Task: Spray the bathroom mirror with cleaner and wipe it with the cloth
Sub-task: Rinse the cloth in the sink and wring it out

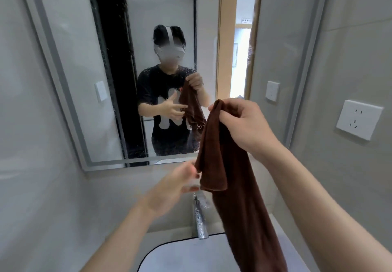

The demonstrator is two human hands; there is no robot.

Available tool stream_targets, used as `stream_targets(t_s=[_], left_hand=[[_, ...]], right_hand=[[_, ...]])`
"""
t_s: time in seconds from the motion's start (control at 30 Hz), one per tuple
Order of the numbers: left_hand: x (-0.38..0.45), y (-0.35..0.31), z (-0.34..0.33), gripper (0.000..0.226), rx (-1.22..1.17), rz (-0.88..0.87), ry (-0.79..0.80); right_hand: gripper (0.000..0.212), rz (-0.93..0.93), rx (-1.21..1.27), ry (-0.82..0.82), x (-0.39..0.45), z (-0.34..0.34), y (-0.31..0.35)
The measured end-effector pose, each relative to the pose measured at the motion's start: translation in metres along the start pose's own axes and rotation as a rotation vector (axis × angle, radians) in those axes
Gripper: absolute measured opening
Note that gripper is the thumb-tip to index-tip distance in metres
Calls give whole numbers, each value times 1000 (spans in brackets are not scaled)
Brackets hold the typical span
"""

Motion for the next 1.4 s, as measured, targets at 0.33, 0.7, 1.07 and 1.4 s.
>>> stream_targets(t_s=[0.33,0.7,1.07,1.4], left_hand=[[5,-12,-21,13,106,-66,-219],[3,-96,38,41,-343,-117,-70],[-33,15,-21,31,-437,134,-21],[-34,46,-49,34,-808,150,-162]], right_hand=[[11,-25,-45,-29,-17,15,-6],[27,-171,488,-71,-13,41,-9],[32,-567,581,-101,21,-7,-95],[27,-822,481,238,-96,-56,-186]])
Point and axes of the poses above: each hand's wrist, its own x-axis towards the middle knuckle, its own z-axis out of the back of the hand, y = z × x, the point moved 6 cm from there along x, towards the middle knuckle, and after that the axes turned 7 degrees about y, right-handed, at the moved point
